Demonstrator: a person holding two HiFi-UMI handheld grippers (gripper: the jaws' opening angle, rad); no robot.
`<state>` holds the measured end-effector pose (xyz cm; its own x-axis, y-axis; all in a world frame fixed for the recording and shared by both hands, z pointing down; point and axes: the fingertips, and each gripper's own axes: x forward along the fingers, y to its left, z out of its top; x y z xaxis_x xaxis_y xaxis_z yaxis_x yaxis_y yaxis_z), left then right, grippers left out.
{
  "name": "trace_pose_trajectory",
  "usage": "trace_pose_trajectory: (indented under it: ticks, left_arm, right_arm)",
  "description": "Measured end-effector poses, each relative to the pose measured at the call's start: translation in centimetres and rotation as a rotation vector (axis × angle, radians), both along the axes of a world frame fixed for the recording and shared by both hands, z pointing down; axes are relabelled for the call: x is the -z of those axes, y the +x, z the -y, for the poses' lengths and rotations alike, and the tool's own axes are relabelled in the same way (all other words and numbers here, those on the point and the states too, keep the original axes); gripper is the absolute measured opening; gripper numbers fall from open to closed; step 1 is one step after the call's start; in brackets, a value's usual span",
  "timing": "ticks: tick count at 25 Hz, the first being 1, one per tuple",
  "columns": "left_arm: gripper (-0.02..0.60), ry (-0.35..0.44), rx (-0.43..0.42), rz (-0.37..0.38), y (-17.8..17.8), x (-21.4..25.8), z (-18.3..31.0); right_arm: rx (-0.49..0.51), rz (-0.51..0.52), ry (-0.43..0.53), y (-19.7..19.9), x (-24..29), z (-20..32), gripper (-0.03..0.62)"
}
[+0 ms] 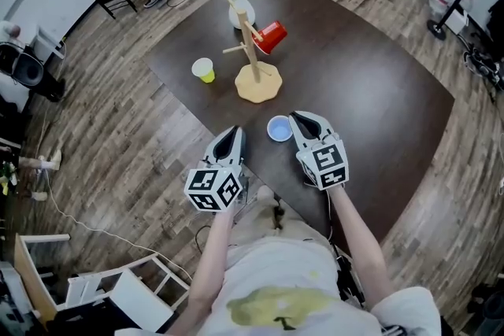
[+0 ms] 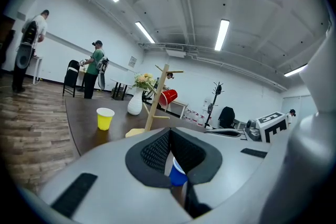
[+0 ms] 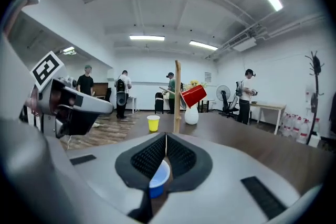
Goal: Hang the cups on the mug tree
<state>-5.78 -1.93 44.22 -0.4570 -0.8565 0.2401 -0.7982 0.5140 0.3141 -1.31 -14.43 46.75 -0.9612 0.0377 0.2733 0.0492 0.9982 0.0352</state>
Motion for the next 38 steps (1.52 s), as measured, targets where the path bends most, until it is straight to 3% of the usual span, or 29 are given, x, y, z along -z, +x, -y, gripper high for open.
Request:
trace_pose_trajectory:
  ticks: [9, 10, 12, 15, 18, 22, 32, 38]
  left_arm:
    - [0.023, -0.010, -0.001, -0.037, 1.0, -2.2, 0.0]
    - [0.023, -0.010, -0.001, -0.040, 1.2, -2.4, 0.0]
    - [0.023, -0.013, -0.002, -0.047, 1.4, -2.7, 0.0]
    - [0.023, -0.017, -0.002, -0.058, 1.5, -3.2, 0.0]
    - [0.023, -0.019, 0.003, -0.068, 1.6, -3.7, -0.2]
    - [0.023, -0.024, 0.013, -0.078, 1.4, -4.3, -0.3]
    - [0.023, -0.030, 0.023, -0.092, 1.1, -5.0, -0.2]
    - [0.023, -0.032, 0.027, -0.097, 1.1, -5.2, -0.2]
  right_arm:
    - [-0.025, -0.002, -0.130, 2.8, -3.7, -0.9, 0.028]
    - [-0.027, -0.003, -0.138, 2.9, -4.0, -1.0, 0.042]
    - [-0.029, -0.004, -0.153, 3.0, -4.6, -1.3, 0.130]
    - [-0.014, -0.017, -0.158, 2.9, -5.6, -1.9, 0.182]
    - [0.007, -0.030, -0.173, 2.6, -6.6, -2.6, 0.274]
    - [0.024, -0.063, -0.168, 1.7, -8.3, -3.1, 0.334]
    - [0.028, -0.188, -0.119, -1.2, -11.7, -3.0, 0.357]
    - [-0.001, -0.177, -0.096, -2.3, -11.3, -2.8, 0.356]
